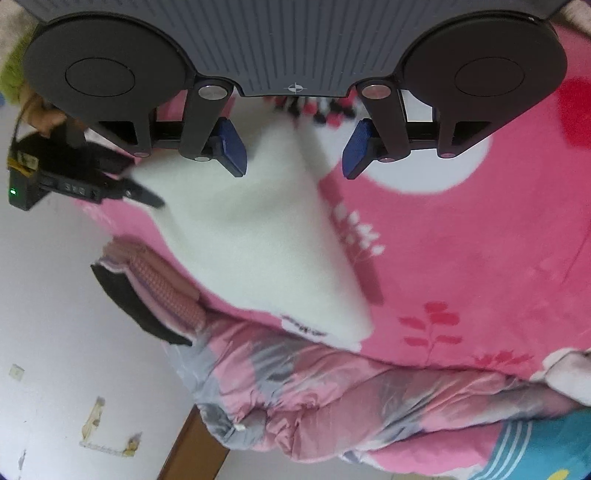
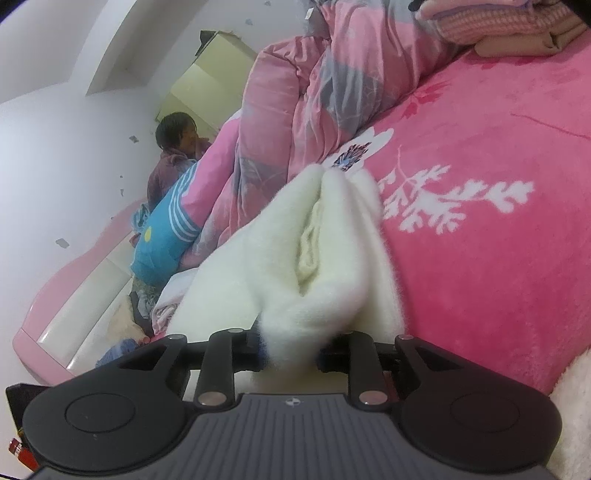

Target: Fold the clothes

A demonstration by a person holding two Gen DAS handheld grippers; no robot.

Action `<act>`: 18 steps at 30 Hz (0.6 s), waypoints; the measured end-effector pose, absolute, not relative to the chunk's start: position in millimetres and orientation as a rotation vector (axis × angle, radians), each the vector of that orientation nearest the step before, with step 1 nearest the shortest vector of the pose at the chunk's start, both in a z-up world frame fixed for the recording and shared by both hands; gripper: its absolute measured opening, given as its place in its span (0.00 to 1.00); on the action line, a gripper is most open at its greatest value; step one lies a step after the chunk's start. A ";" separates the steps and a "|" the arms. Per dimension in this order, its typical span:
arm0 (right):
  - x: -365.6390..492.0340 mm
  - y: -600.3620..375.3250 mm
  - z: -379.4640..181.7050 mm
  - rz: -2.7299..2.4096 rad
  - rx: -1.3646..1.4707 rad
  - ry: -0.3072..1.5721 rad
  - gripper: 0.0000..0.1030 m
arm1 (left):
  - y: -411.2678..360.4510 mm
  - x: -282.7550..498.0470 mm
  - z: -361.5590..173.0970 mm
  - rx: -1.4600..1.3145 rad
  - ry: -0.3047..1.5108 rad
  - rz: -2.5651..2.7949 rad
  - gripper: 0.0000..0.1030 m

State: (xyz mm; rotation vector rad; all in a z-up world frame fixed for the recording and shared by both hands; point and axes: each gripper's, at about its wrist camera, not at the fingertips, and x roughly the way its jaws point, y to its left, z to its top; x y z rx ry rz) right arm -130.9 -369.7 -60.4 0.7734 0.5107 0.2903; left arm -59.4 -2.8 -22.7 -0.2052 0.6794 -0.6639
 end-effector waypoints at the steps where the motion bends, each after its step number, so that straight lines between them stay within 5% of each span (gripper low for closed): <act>1: -131.1 -370.1 -59.3 0.288 0.774 0.511 0.31 | -9.1 -57.2 -25.2 -0.199 0.686 -0.665 0.56; 5: -147.5 -384.3 -37.0 0.210 0.713 0.518 0.45 | -18.1 -48.3 -36.2 -0.202 0.728 -0.648 0.56; 8: -166.5 -398.5 -9.0 0.018 0.598 0.496 0.45 | -12.6 -43.2 -39.9 -0.238 0.743 -0.658 0.56; 12: -162.8 -388.6 31.0 -0.025 0.495 0.420 0.43 | -10.8 -43.1 -42.9 -0.247 0.739 -0.666 0.56; 18: -103.9 -252.2 53.0 0.339 0.108 0.397 0.26 | -9.3 -45.4 -43.6 -0.254 0.735 -0.670 0.55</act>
